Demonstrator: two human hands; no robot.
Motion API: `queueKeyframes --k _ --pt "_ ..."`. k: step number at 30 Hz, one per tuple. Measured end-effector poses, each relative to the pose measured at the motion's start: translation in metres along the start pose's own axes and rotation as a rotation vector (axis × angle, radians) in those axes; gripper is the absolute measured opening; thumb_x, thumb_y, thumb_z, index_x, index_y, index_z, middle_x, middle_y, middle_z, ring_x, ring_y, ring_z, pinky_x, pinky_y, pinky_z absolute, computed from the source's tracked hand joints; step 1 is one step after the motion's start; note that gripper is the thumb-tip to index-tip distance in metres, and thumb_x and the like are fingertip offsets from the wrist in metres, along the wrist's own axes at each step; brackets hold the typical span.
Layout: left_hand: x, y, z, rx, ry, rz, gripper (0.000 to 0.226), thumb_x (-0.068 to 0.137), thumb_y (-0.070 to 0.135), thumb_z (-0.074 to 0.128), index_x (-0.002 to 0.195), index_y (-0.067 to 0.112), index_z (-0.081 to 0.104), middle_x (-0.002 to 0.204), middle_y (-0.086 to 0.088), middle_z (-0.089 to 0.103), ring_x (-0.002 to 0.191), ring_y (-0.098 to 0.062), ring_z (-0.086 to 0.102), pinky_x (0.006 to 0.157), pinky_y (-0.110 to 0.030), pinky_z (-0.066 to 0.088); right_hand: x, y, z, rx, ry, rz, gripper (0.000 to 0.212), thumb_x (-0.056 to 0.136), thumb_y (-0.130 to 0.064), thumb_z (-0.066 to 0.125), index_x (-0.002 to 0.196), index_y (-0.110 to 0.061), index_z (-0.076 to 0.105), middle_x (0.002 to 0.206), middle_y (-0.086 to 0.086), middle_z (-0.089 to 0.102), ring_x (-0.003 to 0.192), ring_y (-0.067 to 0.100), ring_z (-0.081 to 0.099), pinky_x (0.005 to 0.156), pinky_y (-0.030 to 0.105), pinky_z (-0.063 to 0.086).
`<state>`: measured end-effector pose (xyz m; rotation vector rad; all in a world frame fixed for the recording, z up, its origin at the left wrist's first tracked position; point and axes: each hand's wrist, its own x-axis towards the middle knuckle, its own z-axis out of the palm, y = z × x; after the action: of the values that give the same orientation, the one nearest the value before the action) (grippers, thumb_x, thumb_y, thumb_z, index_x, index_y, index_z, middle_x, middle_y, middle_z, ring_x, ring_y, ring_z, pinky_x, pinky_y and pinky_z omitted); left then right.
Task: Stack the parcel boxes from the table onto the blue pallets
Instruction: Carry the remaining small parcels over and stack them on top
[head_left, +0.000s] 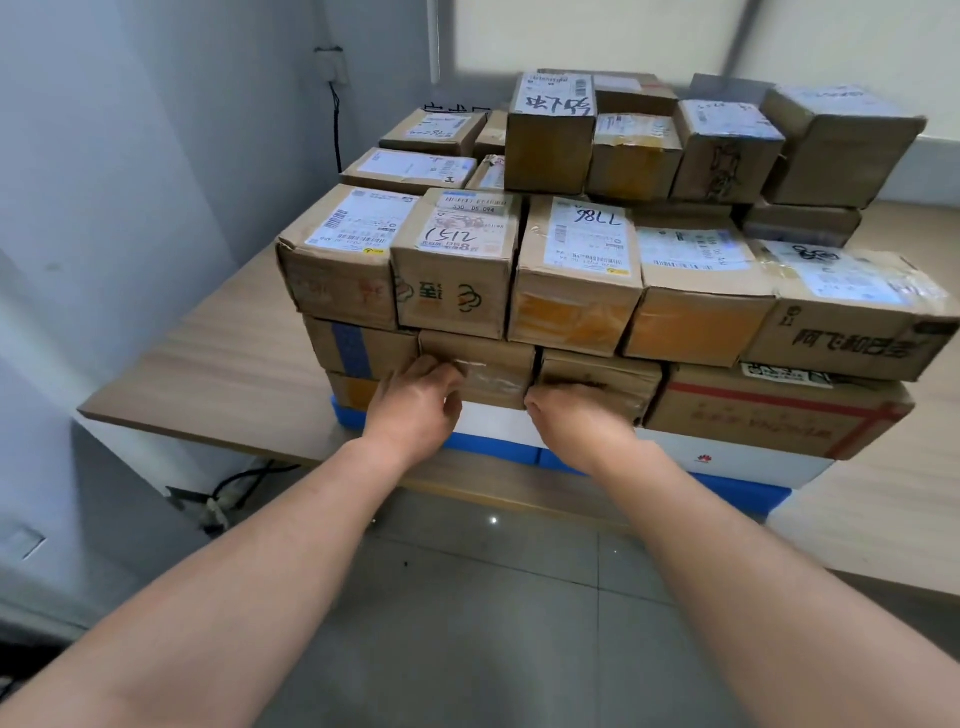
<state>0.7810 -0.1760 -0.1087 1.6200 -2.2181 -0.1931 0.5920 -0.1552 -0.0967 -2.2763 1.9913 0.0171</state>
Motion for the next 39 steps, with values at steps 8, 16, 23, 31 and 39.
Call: queueKeyframes --k 8,16,23,31,39 --pt "-0.006 -0.012 0.012 -0.024 -0.073 -0.017 0.032 0.095 0.027 0.049 0.126 0.021 0.055 0.130 0.000 0.053 0.122 -0.023 0.042 0.101 -0.035 0.033 0.001 -0.009 0.002 0.008 0.003 0.027 0.022 0.101 -0.018 0.035 0.107 -0.018 0.057 0.099 0.005 0.062 0.081 0.024 0.053 0.070 0.032 0.044" --pt "0.000 -0.017 0.010 -0.097 -0.176 -0.003 0.032 0.096 0.031 0.046 0.127 0.025 0.052 0.132 0.005 0.050 0.123 -0.017 0.042 0.105 -0.033 0.034 -0.012 -0.008 0.001 0.025 0.090 0.056 0.029 0.101 -0.029 0.035 0.106 -0.017 0.061 0.099 0.006 0.065 0.085 0.027 0.057 0.066 0.029 0.040" --pt "-0.017 0.054 0.037 -0.196 -0.238 0.194 0.036 0.096 0.027 0.047 0.132 0.021 0.051 0.138 0.003 0.048 0.128 -0.017 0.039 0.106 -0.029 0.031 -0.055 0.036 0.008 -0.042 0.119 0.216 0.024 0.097 -0.031 0.040 0.099 -0.024 0.062 0.095 0.001 0.068 0.083 0.025 0.062 0.067 0.030 0.049" --pt "0.000 0.132 0.045 -0.201 -0.195 0.212 0.038 0.095 0.025 0.047 0.133 0.024 0.048 0.131 0.001 0.052 0.124 -0.022 0.042 0.101 -0.033 0.039 -0.073 0.107 -0.011 -0.095 0.129 0.203 0.025 0.098 -0.028 0.040 0.105 -0.023 0.063 0.104 0.004 0.068 0.095 0.028 0.062 0.069 0.030 0.042" --pt "-0.011 0.151 0.058 -0.063 -0.139 0.089 0.040 0.095 0.026 0.048 0.135 0.025 0.047 0.134 0.002 0.052 0.122 -0.021 0.046 0.098 -0.029 0.039 -0.073 0.134 0.002 -0.031 0.069 0.077 0.027 0.098 -0.032 0.040 0.108 -0.019 0.061 0.108 0.005 0.064 0.095 0.028 0.060 0.067 0.030 0.040"
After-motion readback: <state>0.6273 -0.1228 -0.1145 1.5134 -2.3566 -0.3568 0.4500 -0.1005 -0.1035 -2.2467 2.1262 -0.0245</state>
